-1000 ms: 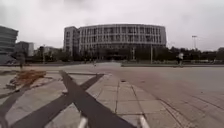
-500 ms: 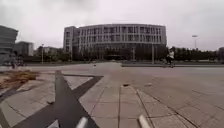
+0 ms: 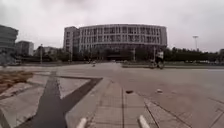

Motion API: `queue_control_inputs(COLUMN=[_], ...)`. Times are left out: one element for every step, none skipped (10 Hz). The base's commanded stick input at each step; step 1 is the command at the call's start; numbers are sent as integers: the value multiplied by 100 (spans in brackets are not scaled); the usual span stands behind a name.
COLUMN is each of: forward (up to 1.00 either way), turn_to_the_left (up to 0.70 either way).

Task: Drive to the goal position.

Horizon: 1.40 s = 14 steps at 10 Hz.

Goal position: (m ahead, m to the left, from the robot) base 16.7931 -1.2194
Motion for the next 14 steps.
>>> queue_control_inputs(forward=[100,100,100,100,100,100,100,100,100,100,100,100,100,100], turn_to_the_left=[7,-2,-2,-2,-2,-2,-2,-2,-12,-32,-2,-2,-20,-16])
